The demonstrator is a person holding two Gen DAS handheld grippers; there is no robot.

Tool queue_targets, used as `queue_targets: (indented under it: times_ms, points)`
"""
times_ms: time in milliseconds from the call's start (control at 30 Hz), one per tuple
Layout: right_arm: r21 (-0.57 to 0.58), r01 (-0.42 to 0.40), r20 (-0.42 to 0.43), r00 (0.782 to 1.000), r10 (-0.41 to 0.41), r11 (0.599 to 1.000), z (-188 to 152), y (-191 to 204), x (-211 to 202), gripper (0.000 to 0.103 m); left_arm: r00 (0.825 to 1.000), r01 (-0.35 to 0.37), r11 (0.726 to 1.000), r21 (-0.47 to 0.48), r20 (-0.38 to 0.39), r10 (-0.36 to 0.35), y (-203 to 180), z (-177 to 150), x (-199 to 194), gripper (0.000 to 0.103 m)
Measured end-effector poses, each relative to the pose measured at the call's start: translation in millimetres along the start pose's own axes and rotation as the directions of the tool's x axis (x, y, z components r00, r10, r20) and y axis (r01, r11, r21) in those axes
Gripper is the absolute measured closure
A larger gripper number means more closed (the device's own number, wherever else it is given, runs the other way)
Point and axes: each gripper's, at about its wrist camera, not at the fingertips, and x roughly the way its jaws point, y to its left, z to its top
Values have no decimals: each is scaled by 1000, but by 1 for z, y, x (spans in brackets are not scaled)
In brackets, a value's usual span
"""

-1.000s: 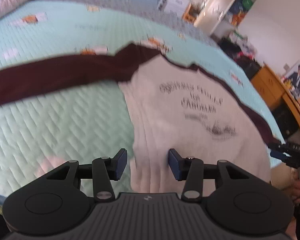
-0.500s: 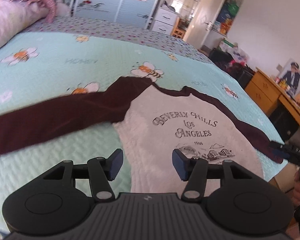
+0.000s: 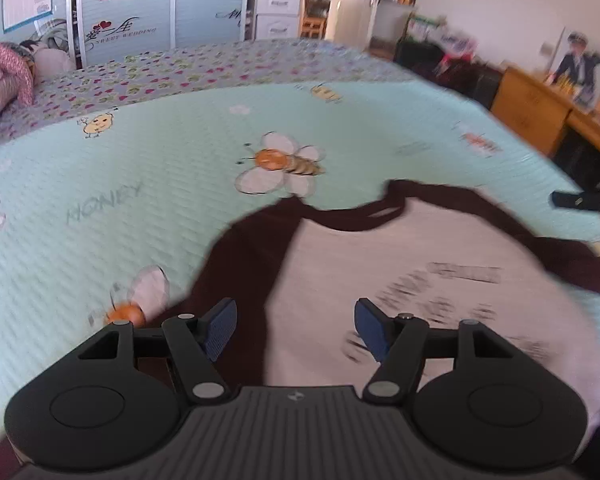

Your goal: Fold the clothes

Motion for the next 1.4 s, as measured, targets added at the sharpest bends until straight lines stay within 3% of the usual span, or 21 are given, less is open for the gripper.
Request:
queue_targets:
  times_ms: [200,333,500,567,600,667,700,733,800,900,967,1100,1200,1267,1300,1333,1400]
  points:
    - [-24,23,-74,997,-24,999,33,-51,80,23,995,-75,996,54,-62,79,19,35,78,35]
    - [-30,-16,-191,982,10,999,37,-78,134,23,982,-94,988,125,-153,113,30,40,133,35]
    - [23,-159,-296,942,158,987,23,-82,169,23,987,-4,1000,6,-163,5,52,31,150,29]
    - [-15,-170,-318,935,157,985,15,-70,176,26,986,60,998,-21,-154,-63,56,29,149,29]
    - [-31,-159,-318,938,141,987,15,-66,177,34,985,79,997,-13,-151,-80,54,28,149,29]
    - [-25,-138,-312,942,124,990,15,-61,178,73,983,112,994,19,-147,-108,46,28,148,39]
    - [13,-132,-315,940,129,991,15,-62,179,88,982,124,992,31,-146,-118,40,29,147,47]
    - [23,-127,-314,941,128,992,16,-62,178,89,981,136,990,43,-145,-128,35,30,147,63]
    - [-13,-107,-316,944,97,994,13,-54,176,89,980,149,987,55,-139,-140,26,31,147,78]
    - [-23,-71,-300,952,61,997,10,-45,168,91,987,121,989,90,-113,-110,17,30,142,95]
    - [-49,-54,-277,960,38,997,19,-39,173,91,994,89,992,88,-68,-83,20,37,133,98]
    - [-106,-58,-196,980,36,993,52,-27,167,92,997,0,996,86,74,-6,35,79,110,98]
    - [-113,-53,-79,996,44,992,95,-18,165,92,981,-70,994,79,185,54,46,114,93,98]
    - [-104,-37,-19,999,35,994,121,-14,173,91,966,-137,990,46,229,123,58,144,93,86]
    - [-97,-18,-14,1000,17,995,130,-14,183,86,961,-181,983,23,217,172,65,156,101,67]
    - [-91,0,-9,1000,-1,996,140,-13,193,68,955,-230,973,6,191,225,72,165,110,51]
    - [-76,79,4,997,-79,994,148,-12,209,45,941,-320,947,-12,110,320,82,166,131,52]
